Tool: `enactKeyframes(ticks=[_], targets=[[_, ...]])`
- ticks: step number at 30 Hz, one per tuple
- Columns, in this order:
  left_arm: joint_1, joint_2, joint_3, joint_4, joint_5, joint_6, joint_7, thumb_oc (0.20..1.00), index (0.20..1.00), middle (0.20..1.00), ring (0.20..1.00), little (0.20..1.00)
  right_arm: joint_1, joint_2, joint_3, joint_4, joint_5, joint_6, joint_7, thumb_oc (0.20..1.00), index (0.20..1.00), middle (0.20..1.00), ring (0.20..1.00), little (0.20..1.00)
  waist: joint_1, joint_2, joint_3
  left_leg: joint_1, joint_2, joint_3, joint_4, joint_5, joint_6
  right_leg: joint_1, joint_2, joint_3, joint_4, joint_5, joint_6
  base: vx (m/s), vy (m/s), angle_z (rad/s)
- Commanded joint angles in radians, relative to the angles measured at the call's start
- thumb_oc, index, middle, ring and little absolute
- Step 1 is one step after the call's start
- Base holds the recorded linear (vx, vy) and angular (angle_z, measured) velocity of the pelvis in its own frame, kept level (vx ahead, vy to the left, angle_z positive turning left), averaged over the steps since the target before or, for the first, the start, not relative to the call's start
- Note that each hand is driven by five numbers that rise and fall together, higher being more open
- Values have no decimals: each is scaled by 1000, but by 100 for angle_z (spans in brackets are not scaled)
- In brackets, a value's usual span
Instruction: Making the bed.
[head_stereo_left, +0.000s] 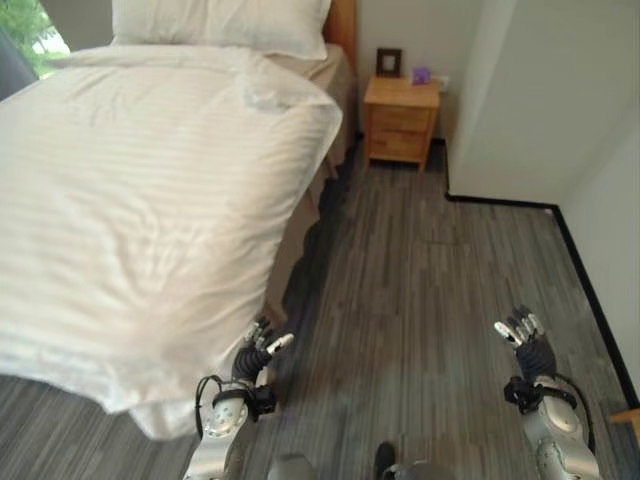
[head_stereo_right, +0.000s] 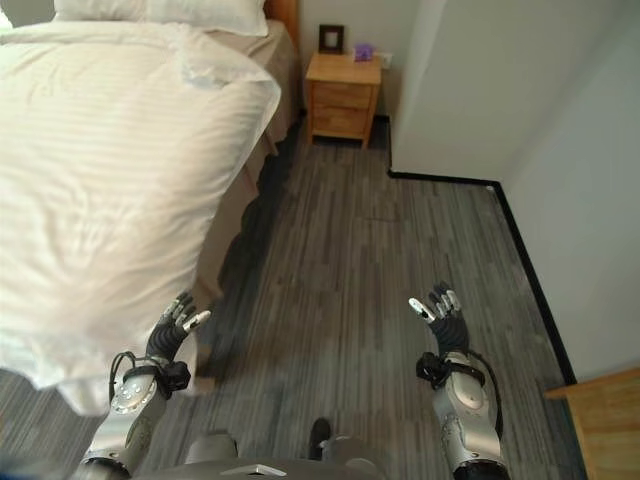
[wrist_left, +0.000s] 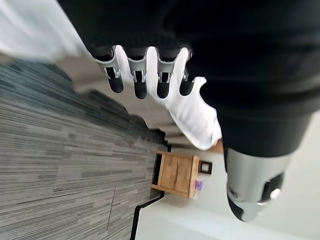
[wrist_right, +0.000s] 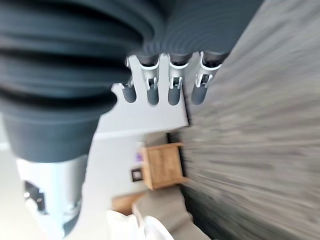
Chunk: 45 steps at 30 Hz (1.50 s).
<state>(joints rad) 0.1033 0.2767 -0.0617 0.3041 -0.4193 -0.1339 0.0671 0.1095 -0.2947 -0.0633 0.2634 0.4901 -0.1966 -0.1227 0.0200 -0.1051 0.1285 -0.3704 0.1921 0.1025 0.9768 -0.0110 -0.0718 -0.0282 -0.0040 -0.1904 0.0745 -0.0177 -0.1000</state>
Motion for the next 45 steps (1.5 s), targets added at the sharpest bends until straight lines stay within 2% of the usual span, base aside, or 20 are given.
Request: enactKeyframes(ticks=[1,3,4,7,9,10,13,14,17,20,22,25,27,29,35,36,37,39,40,45], targets=[[-34,18,34,-66,-59,-68,-5,1000,1000,1000,1000,1000,-25,-69,-14,-105,38,-57,6,1000,1000,1000,1000,1000,34,28,27,74,-15,71,-378,175,-23,96,-41,13,-128,68,128,473,-106,-61],[-37,18,36,-67,-62,-76,-4,1000,1000,1000,1000,1000,-26,-73,-11,-111,24,-56,5,1000,1000,1000,1000,1000,45,25,20,66,-36,87,-469,197,-20,112,-45,18,-131,56,133,522,-6,-10],[-34,17,50,-80,-66,-91,3,1000,1000,1000,1000,1000,-40,-78,6,-112,-8,-54,7,1000,1000,1000,1000,1000,82,48,3,53,-109,71,-728,226,-15,164,-23,27,-133,19,145,564,36,-8],[-31,16,65,-88,-59,-100,16,1000,1000,1000,1000,1000,-57,-65,29,-105,-3,-57,19,1000,1000,1000,1000,1000,106,69,-22,49,-144,65,-917,277,-22,209,10,44,-133,-12,150,604,12,-40],[-21,30,94,-108,-27,-103,26,1000,1000,1000,1000,1000,-82,-54,54,-108,-18,-40,41,1000,1000,1000,1000,1000,129,64,-50,75,-160,143,-957,327,-23,289,16,61,-126,-21,157,820,-24,-79],[-11,36,111,-118,-27,-106,28,1000,1000,1000,1000,1000,-88,-41,66,-119,-13,-35,49,1000,1000,1000,1000,1000,135,52,-65,109,-174,167,-959,268,19,299,0,65,-105,-35,171,598,36,-31],[-9,40,116,-125,-17,-108,35,1000,1000,1000,1000,1000,-94,-12,90,-128,-3,-38,60,1000,1000,1000,1000,1000,155,29,-91,129,-201,162,-934,253,55,298,-38,72,-3,26,201,465,79,-15],[-4,51,122,-136,-12,-103,44,1000,1000,1000,1000,1000,-96,8,101,-128,-2,-41,62,1000,1000,1000,1000,1000,167,7,-95,177,-229,165,-929,184,105,239,-78,77,233,198,283,703,189,-14],[-19,60,135,-143,-21,-106,61,1000,1000,1000,1000,1000,-97,18,114,-133,-32,-35,67,1000,1000,1000,1000,1000,137,56,-60,314,-221,138,-984,115,156,48,-133,38,577,338,306,413,187,12],[-16,68,145,-148,-20,-105,62,1000,1000,1000,1000,1000,-85,14,119,-138,-61,-23,66,1000,1000,1000,1000,1000,106,81,-45,387,-217,112,-1021,89,170,-47,-165,-1,652,271,280,472,140,36],[-16,73,147,-150,-18,-102,59,1000,1000,1000,1000,1000,-68,21,118,-136,-35,-19,80,1000,1000,1000,1000,1000,77,99,-35,442,-216,78,-1041,89,161,-140,-175,-15,608,208,256,585,-17,63],[-22,73,146,-148,-34,-106,30,1000,1000,1000,1000,1000,-20,8,76,-124,-47,-13,89,1000,1000,1000,1000,1000,22,91,-29,531,-232,-11,-1055,34,116,-195,-164,44,172,194,250,730,-211,78],[-29,72,146,-140,-28,-109,30,1000,1000,1000,1000,1000,-4,8,60,-123,-45,-16,91,1000,1000,1000,1000,1000,-2,89,-31,564,-228,-48,-1054,13,101,-191,-143,105,5,218,259,574,-192,83],[-63,74,137,-120,-16,-121,29,1000,1000,1000,1000,1000,13,5,35,-124,-45,-21,99,1000,1000,1000,1000,1000,-28,78,-41,627,-204,-97,-1064,-29,70,-241,-149,176,-162,265,317,711,-219,104],[-56,50,136,-112,-15,-129,24,1000,1000,1000,1000,1000,6,-24,20,-130,-46,-31,123,1000,1000,1000,1000,1000,-53,81,-70,687,-123,-152,-976,-20,21,-209,-130,138,-62,268,307,466,-219,63],[-56,48,136,-106,-15,-128,29,1000,1000,1000,1000,1000,-1,-30,30,-130,-46,-34,123,1000,1000,1000,1000,1000,-55,85,-70,657,-95,-154,-877,34,2,-199,-117,141,-41,254,290,650,-558,28],[-62,36,139,-111,-53,-129,34,1000,1000,1000,1000,1000,-23,-53,49,-151,-13,-39,121,1000,1000,1000,1000,1000,-47,69,-50,518,-58,-120,-523,163,-6,-129,-98,121,-47,214,231,574,-634,4],[-65,36,132,-118,-64,-122,29,1000,1000,1000,1000,1000,-30,-64,50,-164,9,-43,122,1000,1000,1000,1000,1000,-43,49,-36,403,-47,-92,-344,196,5,-89,-97,106,-58,186,190,385,-525,46],[-68,54,130,-128,-54,-117,27,1000,1000,1000,1000,1000,-39,-91,51,-164,12,-45,115,1000,1000,1000,1000,1000,-18,29,-5,305,0,-1,-201,203,6,-14,-79,79,-60,128,136,391,-464,42],[-82,40,114,-117,-96,-117,7,1000,1000,1000,1000,1000,-68,-125,50,-167,0,-37,102,1000,1000,1000,1000,1000,35,27,9,151,57,127,-304,187,-32,108,-72,15,-99,69,132,424,-244,19]])
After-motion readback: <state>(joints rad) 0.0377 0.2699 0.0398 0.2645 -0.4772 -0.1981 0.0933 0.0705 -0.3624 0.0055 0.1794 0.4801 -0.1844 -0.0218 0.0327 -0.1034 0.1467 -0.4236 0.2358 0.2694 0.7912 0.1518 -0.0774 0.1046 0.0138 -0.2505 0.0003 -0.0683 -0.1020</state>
